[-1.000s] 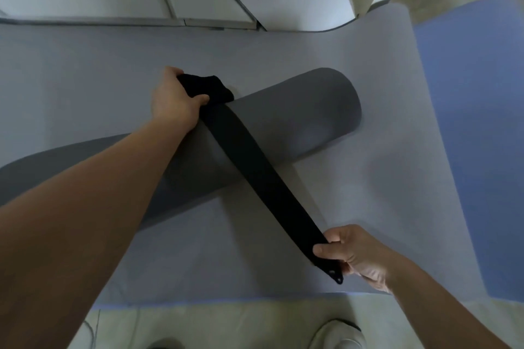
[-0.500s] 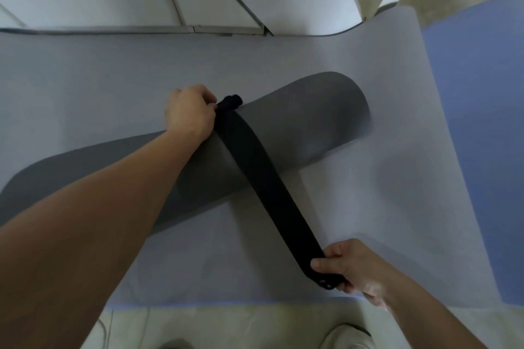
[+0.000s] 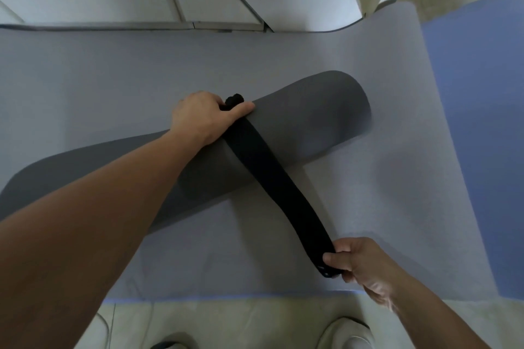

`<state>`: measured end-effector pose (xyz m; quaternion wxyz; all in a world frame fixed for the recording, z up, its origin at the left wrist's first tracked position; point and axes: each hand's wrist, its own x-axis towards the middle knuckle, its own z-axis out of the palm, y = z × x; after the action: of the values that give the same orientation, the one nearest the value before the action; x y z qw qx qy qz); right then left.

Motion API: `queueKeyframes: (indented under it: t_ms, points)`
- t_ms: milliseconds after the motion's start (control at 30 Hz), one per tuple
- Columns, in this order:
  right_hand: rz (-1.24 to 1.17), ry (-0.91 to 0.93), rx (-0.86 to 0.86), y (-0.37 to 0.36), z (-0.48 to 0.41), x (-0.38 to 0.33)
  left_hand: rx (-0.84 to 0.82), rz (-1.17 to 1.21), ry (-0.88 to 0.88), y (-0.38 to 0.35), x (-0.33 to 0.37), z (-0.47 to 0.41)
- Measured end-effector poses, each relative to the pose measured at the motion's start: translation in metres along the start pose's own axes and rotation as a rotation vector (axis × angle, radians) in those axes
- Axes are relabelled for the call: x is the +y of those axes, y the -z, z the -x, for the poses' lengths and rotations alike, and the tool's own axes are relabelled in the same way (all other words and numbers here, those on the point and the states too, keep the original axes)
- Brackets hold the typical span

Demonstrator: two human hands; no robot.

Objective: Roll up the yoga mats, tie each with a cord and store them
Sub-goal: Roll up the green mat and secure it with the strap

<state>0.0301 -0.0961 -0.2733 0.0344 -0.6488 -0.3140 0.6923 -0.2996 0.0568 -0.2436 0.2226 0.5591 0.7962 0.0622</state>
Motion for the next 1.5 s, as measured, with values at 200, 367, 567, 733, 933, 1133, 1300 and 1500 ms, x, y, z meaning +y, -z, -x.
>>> queueKeyframes:
  t_ms: [200, 367, 567, 733, 933, 1133, 1300, 1500]
  points:
    - [-0.066, 0.049, 0.014, -0.005, 0.006, -0.002, -0.012, 0.028, 0.031, -0.001, 0.001, 0.001]
    - [-0.019, 0.113, 0.059, -0.009, 0.009, -0.009, 0.015, -0.005, 0.009, -0.001, 0.003, 0.003]
    - [0.101, 0.042, 0.070, -0.013, 0.003, -0.012, -0.123, -0.164, -0.119, 0.008, 0.000, 0.012]
    - [0.076, 0.031, 0.087, -0.018, 0.001, -0.014, -0.306, -0.690, -0.417, 0.019, -0.007, 0.026]
    - [0.058, 0.049, 0.099, -0.022, 0.003, -0.017, -0.486, -0.567, -0.352, 0.021, -0.003, 0.024]
    - [0.332, 0.077, 0.109, -0.029, 0.000, -0.020, -0.484, -0.318, -0.321, 0.023, -0.009, 0.020]
    - [0.835, 0.338, 0.317, -0.045, 0.005, -0.058, -0.376, -0.343, -0.370, 0.013, -0.011, 0.040]
    - [0.577, 0.299, 0.244, -0.083, -0.006, -0.116, -0.475, -0.201, -0.294, 0.019, -0.011, 0.038]
